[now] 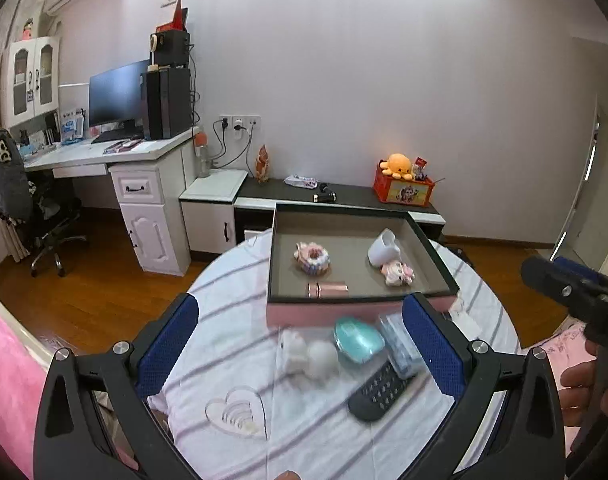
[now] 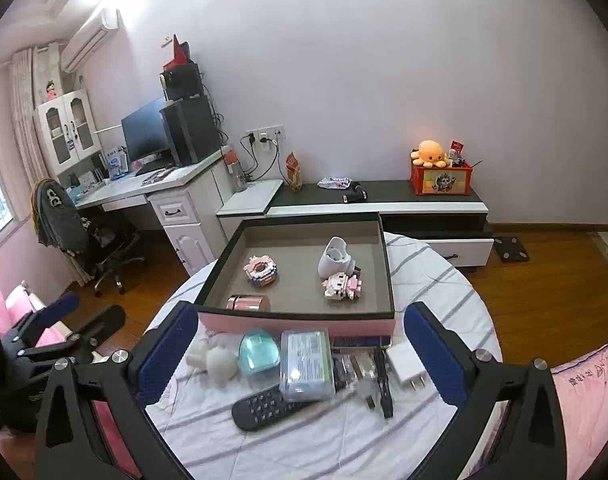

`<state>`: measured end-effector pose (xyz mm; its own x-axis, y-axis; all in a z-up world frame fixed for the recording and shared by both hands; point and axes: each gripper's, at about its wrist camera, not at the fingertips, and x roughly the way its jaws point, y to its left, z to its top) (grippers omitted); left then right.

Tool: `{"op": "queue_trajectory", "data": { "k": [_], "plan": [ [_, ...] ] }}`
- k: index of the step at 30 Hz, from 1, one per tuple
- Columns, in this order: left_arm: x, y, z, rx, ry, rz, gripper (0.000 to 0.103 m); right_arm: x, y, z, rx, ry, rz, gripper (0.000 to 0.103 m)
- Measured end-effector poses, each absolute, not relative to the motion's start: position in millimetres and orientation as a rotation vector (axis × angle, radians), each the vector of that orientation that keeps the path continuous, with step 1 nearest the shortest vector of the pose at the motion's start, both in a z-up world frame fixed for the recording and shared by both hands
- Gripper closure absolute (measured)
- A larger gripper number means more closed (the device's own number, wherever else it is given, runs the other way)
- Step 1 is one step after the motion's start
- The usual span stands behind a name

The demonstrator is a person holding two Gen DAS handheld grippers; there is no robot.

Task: Organize rigid objects
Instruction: 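Withdraw both grippers from the box toward the remaining items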

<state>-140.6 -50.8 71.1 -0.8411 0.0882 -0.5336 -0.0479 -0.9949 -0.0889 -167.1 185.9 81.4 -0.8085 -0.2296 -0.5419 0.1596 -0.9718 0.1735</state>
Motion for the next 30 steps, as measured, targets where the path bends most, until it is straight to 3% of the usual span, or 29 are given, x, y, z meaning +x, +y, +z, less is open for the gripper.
{"op": "queue_trajectory", "data": {
  "k": [12, 30],
  "plan": [
    [-96, -43, 42, -0.907, -0.149, 2.949, 0.000, -111, 212, 42, 0.935, -0.238, -2.807, 0.000],
    [-83, -26, 6, -0.993, -0.111, 2.892, 0.000, -112, 221, 1, 1.066, -0.228, -2.781, 0.000]
  ]
}}
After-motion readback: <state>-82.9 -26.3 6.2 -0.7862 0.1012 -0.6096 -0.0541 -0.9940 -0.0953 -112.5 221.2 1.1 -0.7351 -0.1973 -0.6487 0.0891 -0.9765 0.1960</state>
